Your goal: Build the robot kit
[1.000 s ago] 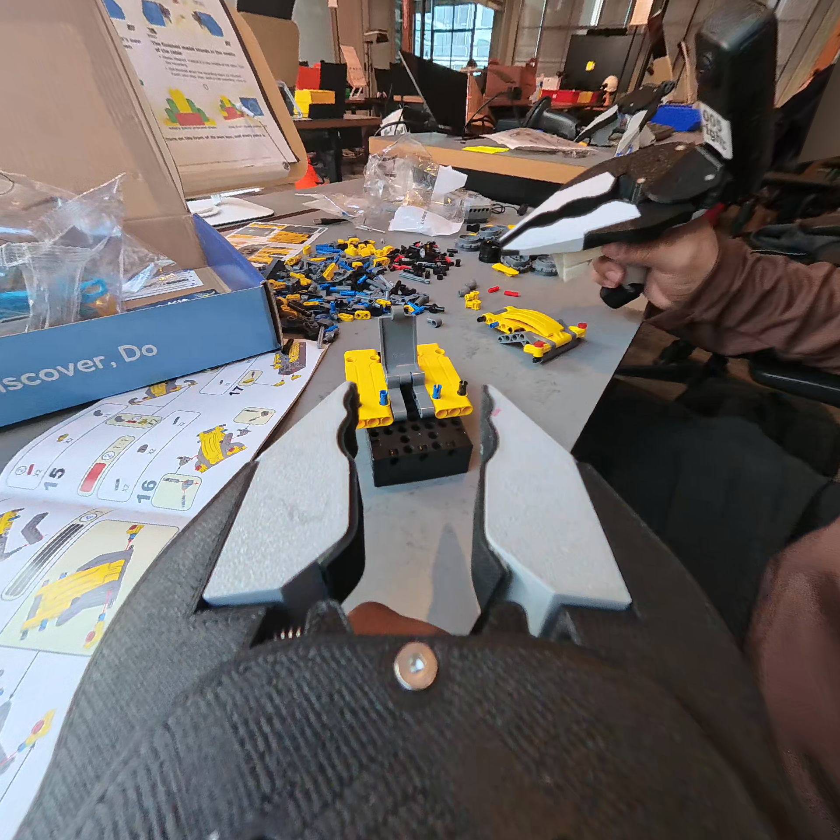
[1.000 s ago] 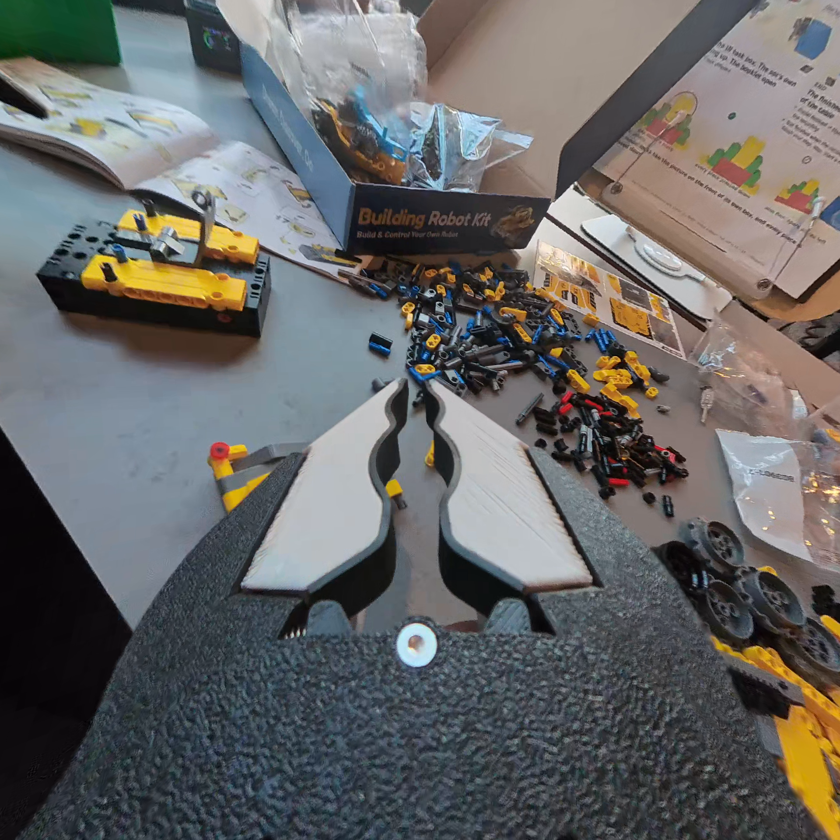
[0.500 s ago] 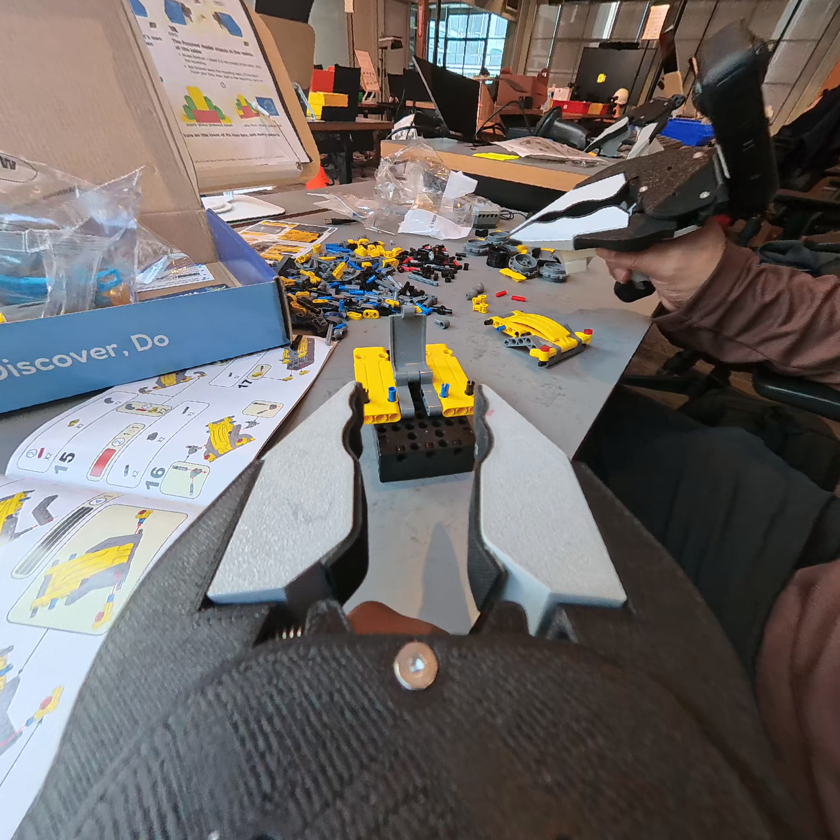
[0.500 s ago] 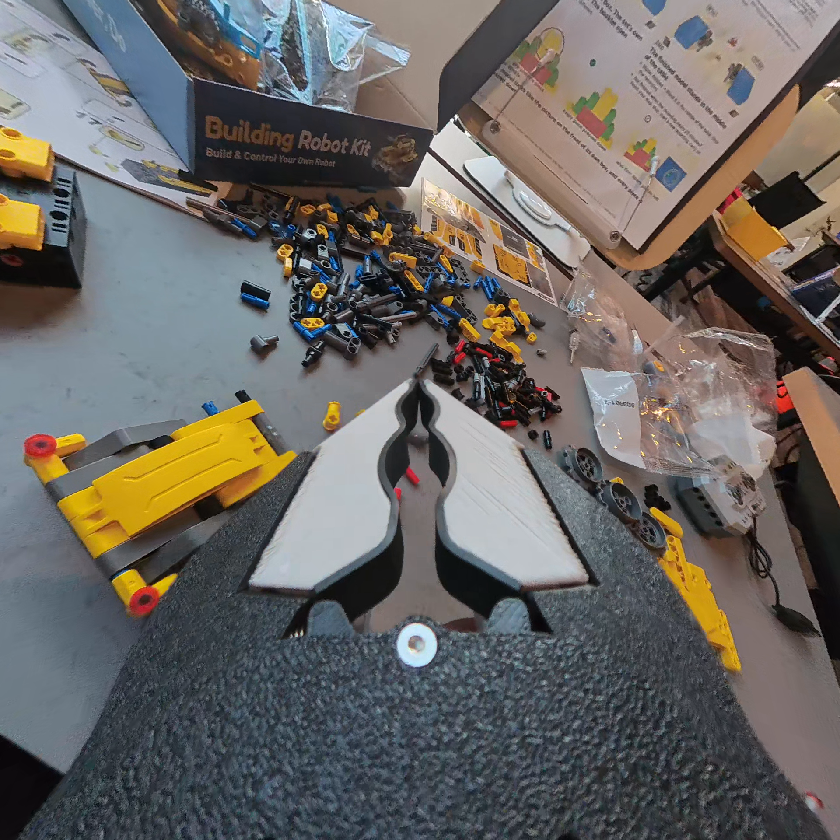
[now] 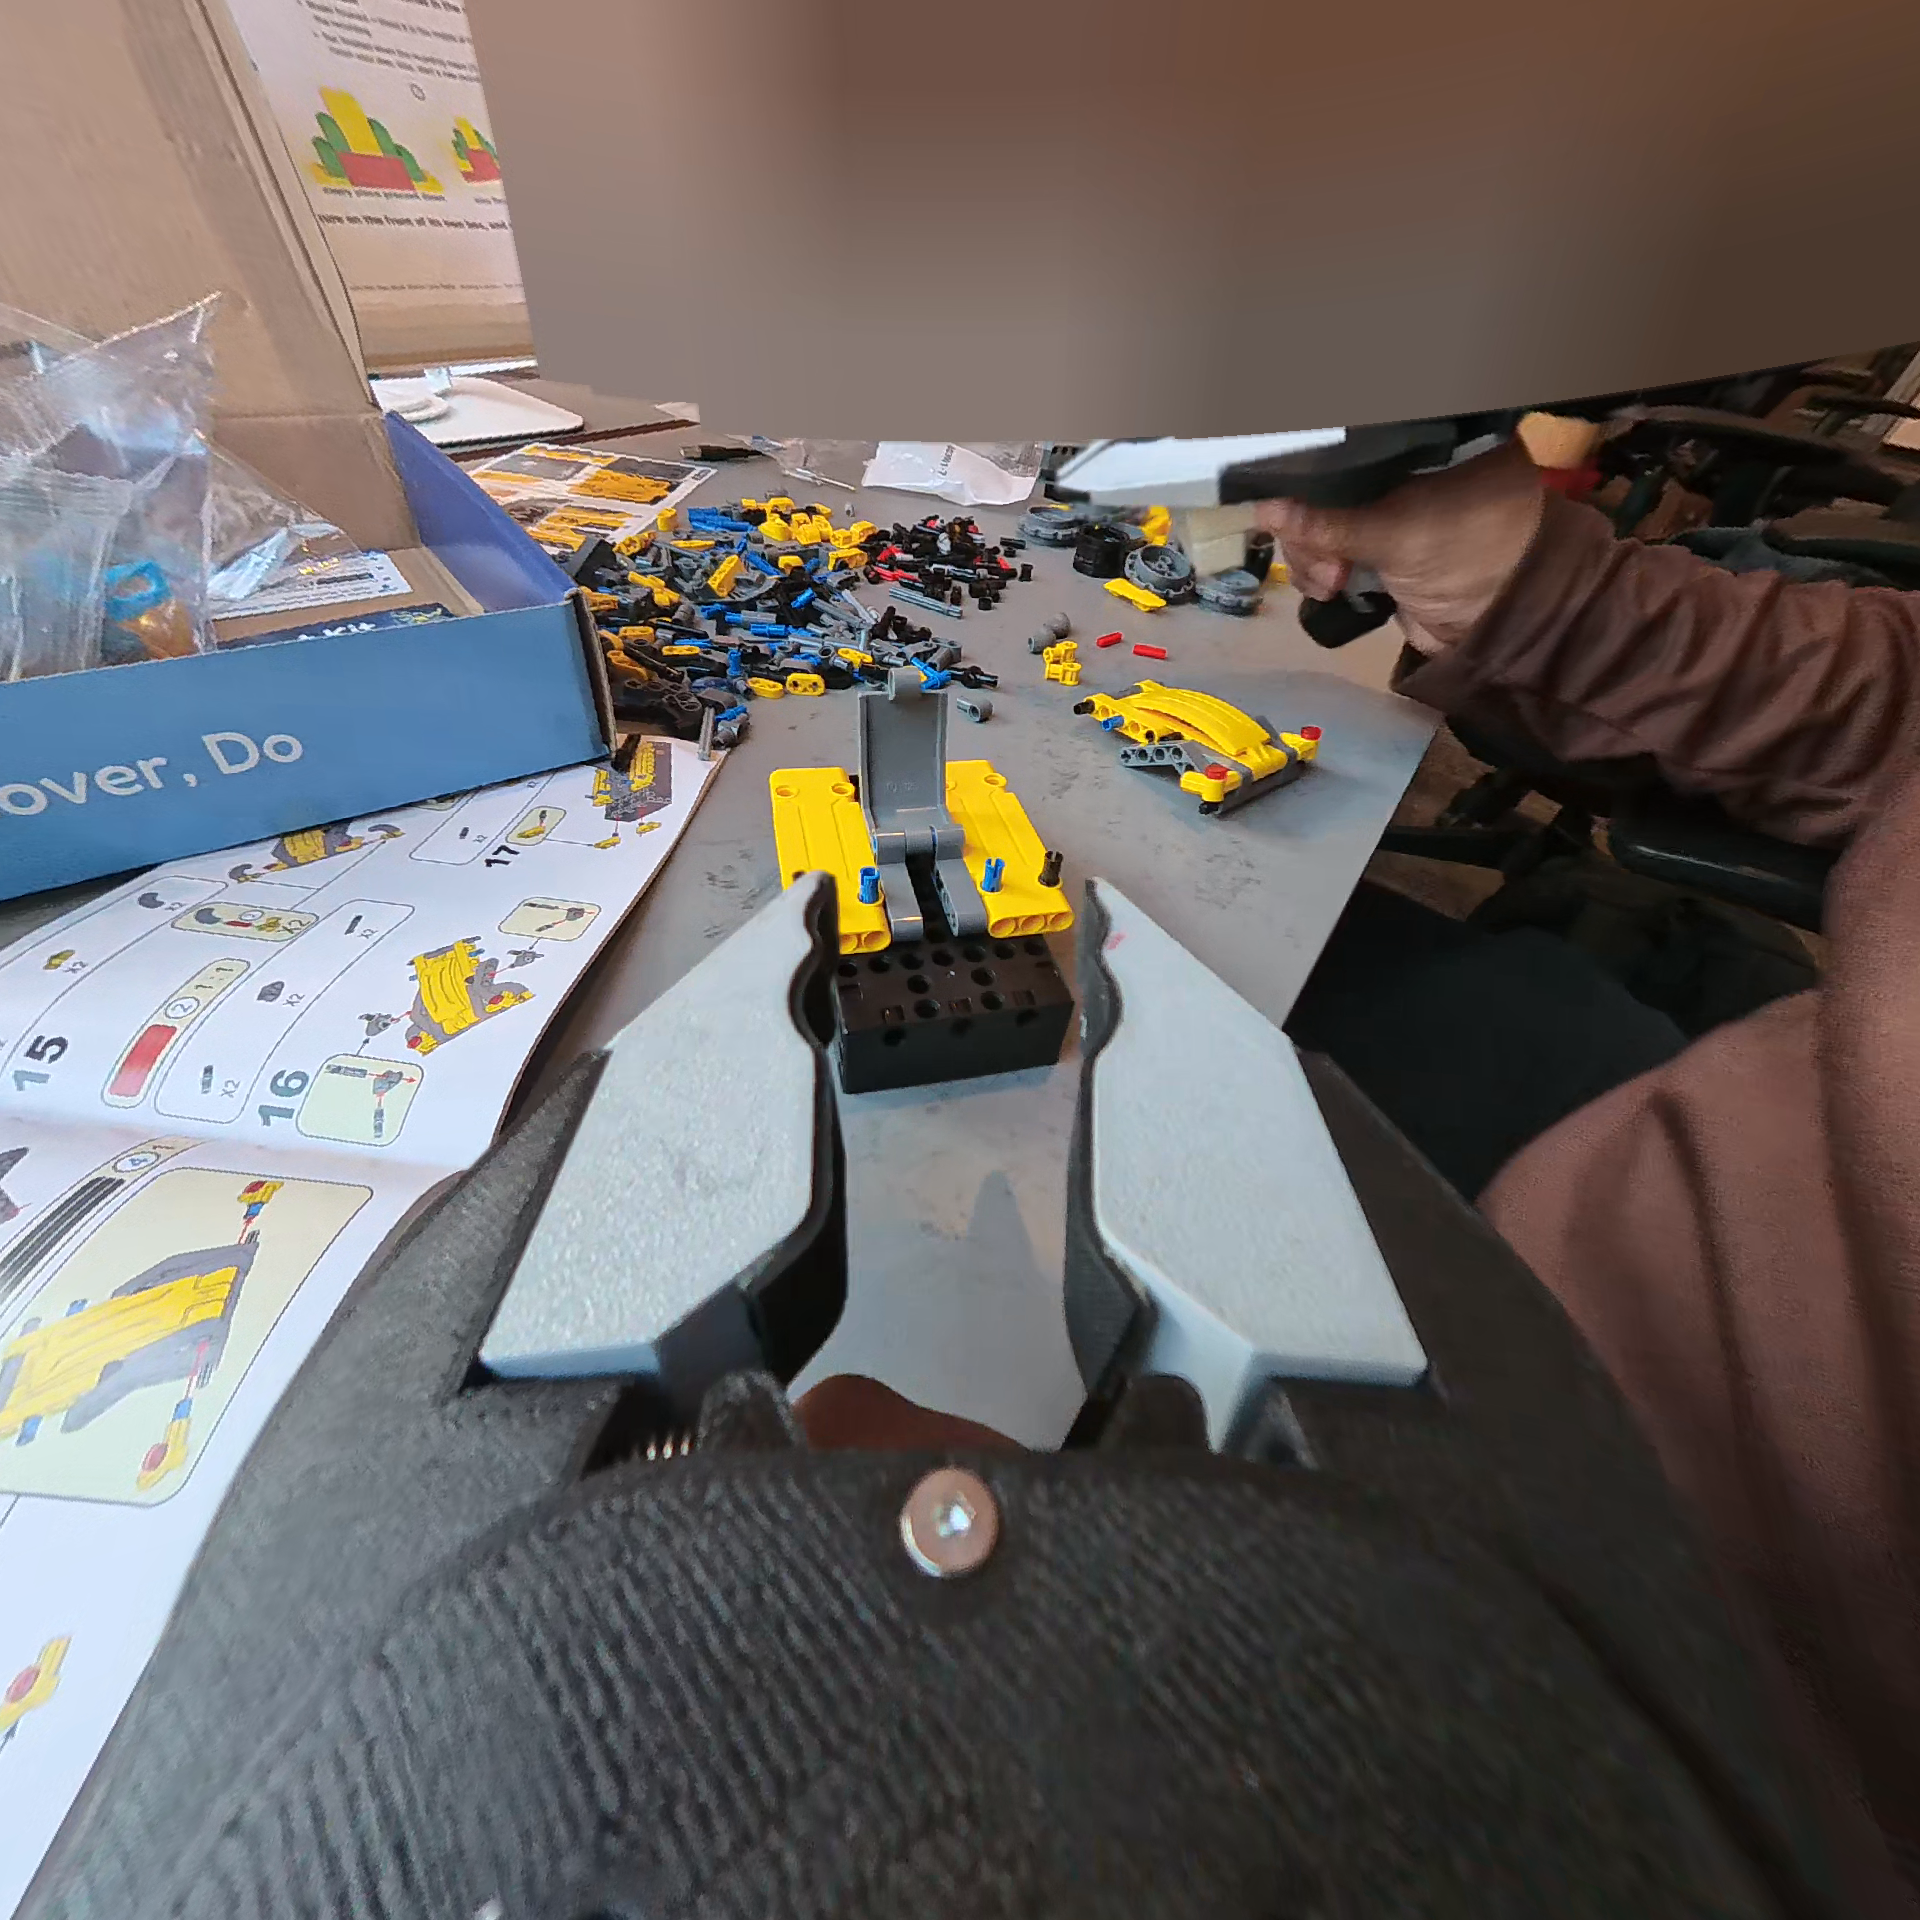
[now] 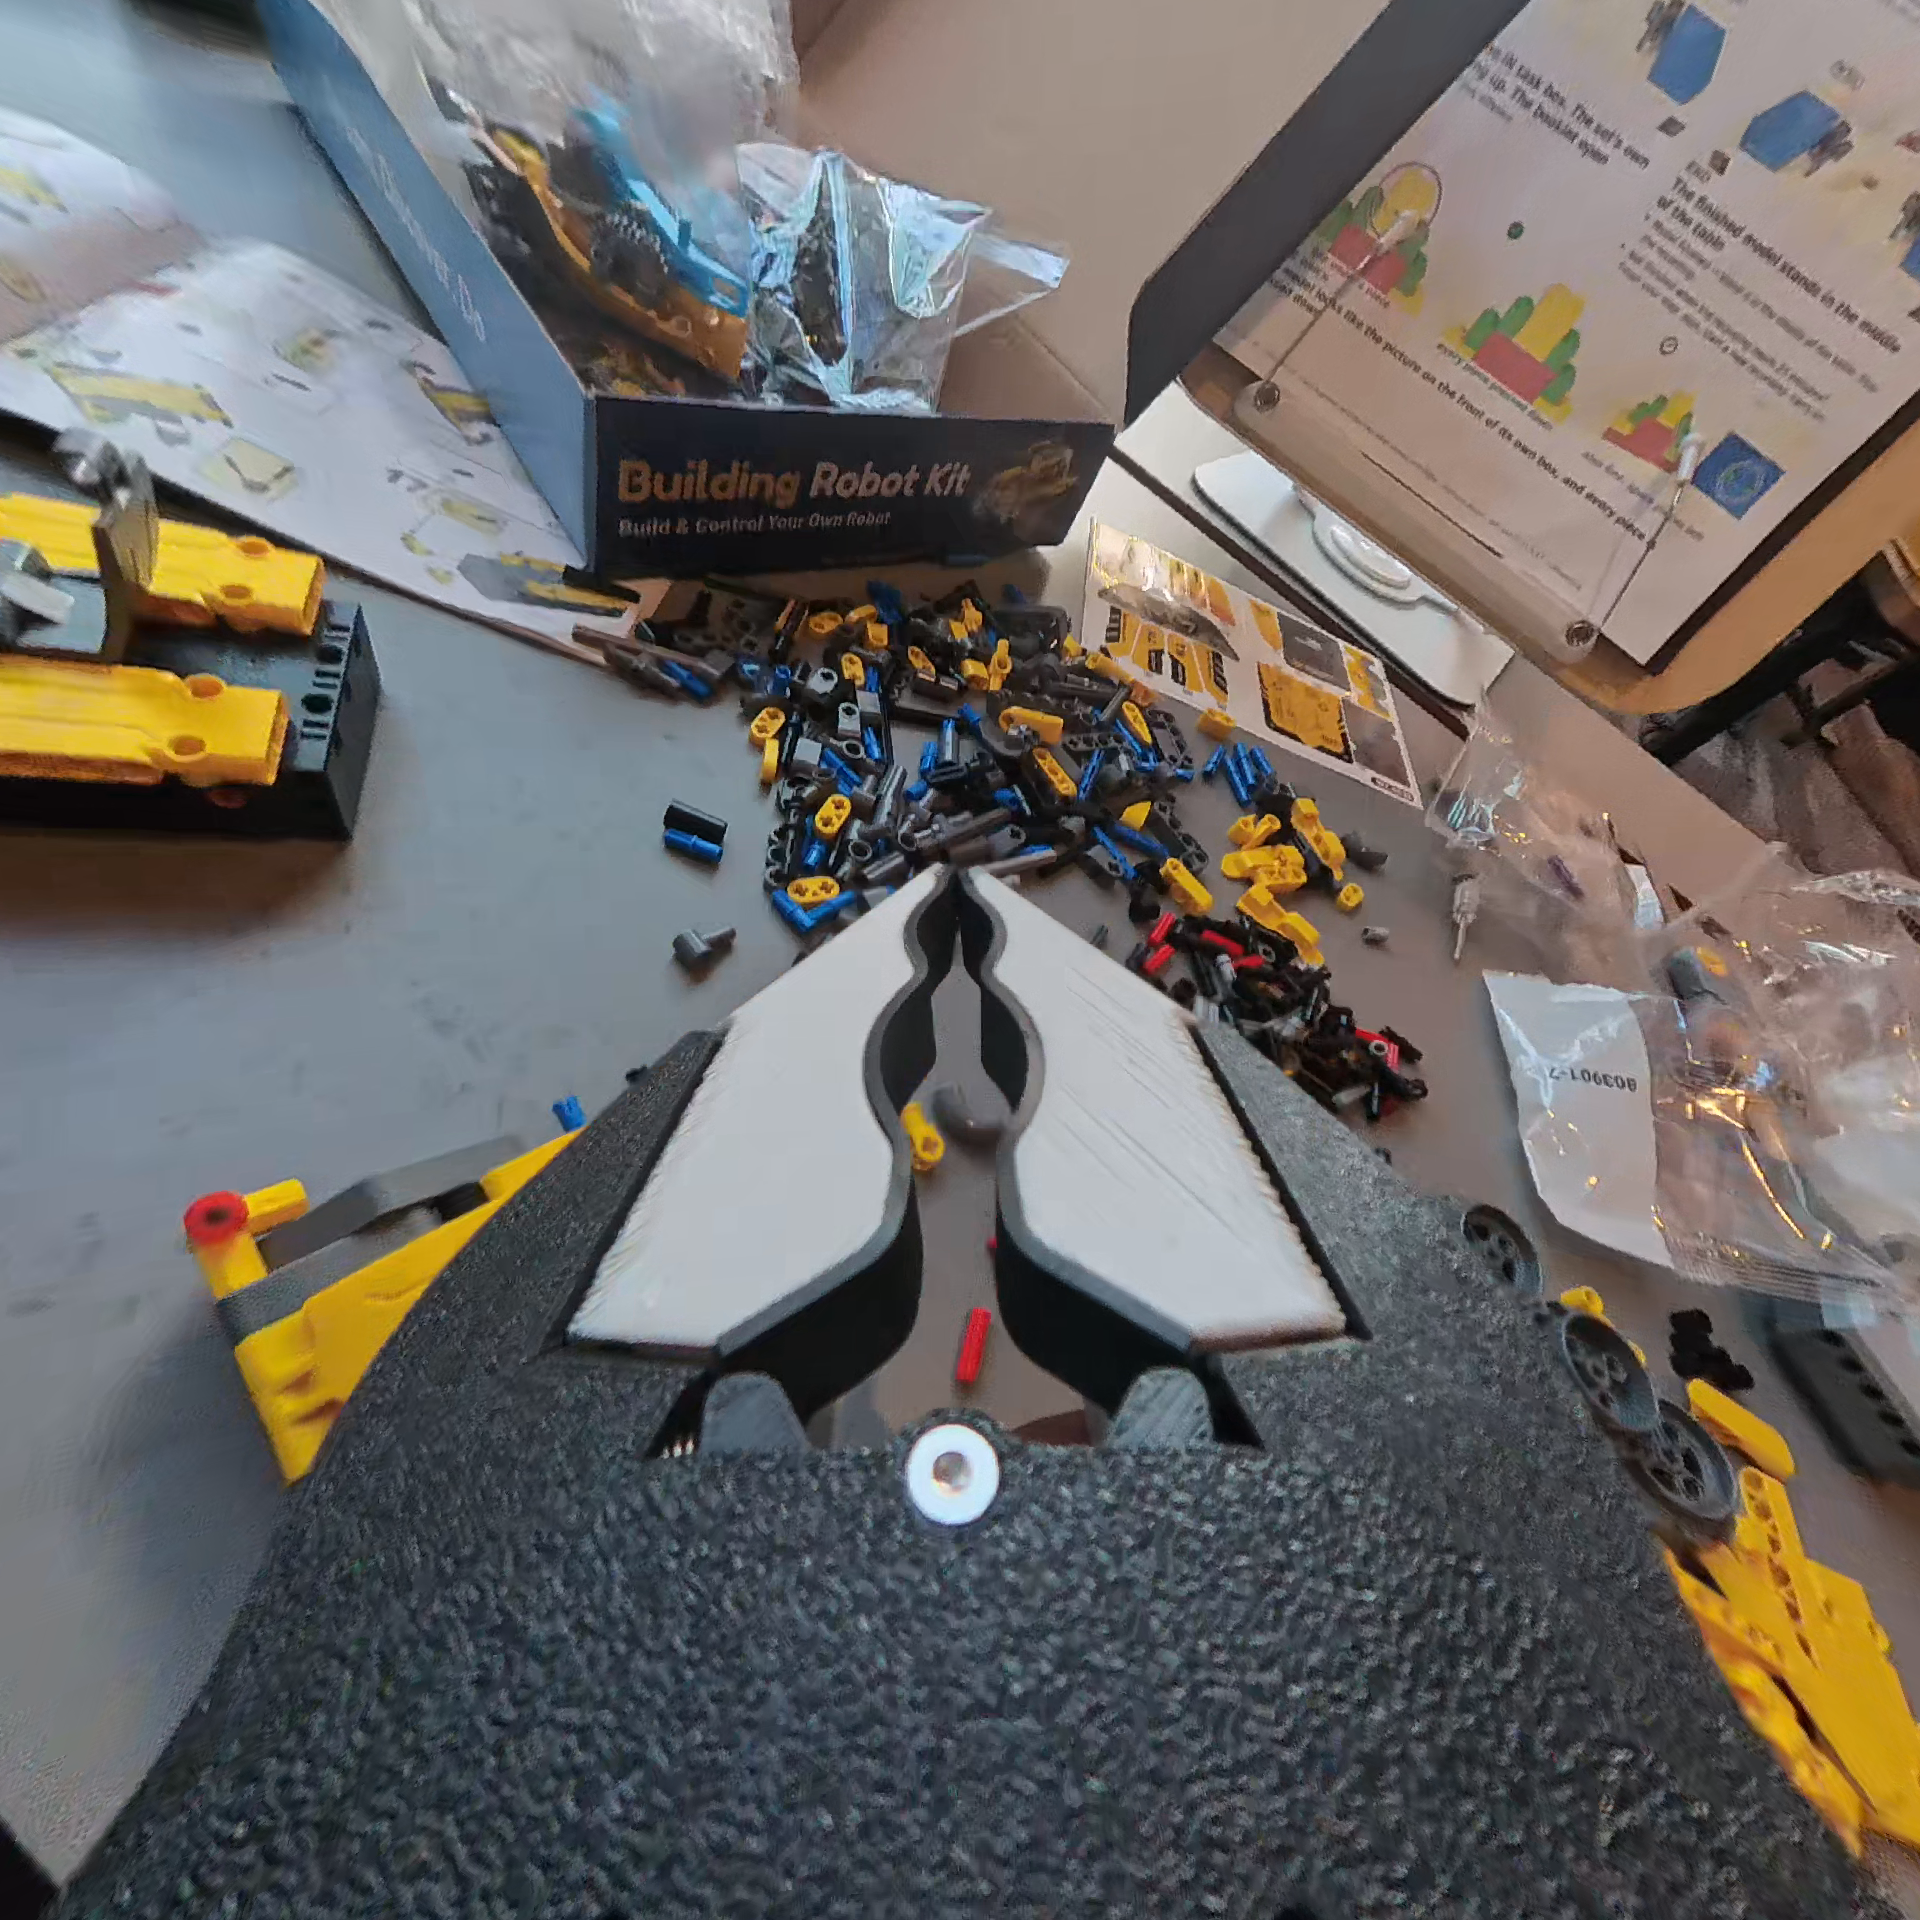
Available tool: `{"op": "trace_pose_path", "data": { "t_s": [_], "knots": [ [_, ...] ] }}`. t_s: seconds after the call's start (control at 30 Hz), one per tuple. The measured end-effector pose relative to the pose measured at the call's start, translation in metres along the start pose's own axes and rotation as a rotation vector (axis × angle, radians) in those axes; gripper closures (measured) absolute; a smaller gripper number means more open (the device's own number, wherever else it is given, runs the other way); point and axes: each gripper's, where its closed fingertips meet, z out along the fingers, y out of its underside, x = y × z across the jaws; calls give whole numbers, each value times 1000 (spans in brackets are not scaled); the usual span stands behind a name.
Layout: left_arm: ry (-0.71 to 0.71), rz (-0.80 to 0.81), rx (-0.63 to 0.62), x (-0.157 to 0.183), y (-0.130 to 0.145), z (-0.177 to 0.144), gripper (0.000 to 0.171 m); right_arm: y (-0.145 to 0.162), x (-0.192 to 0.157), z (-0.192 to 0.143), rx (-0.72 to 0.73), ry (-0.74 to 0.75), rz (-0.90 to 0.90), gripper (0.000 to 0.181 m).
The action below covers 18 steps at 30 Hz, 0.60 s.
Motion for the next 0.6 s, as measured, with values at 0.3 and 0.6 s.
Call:
{"op": "trace_pose_path", "data": {
  "t_s": [0.3, 0.6],
  "knots": [
    [12, -31, 10, -2, -2, -2, 129, -24, 9, 28, 73, -45, 34, 181],
    [-39, 38, 30, -1, -2, -7, 136, -18, 5, 20, 114, -91, 98, 181]
  ]
}}
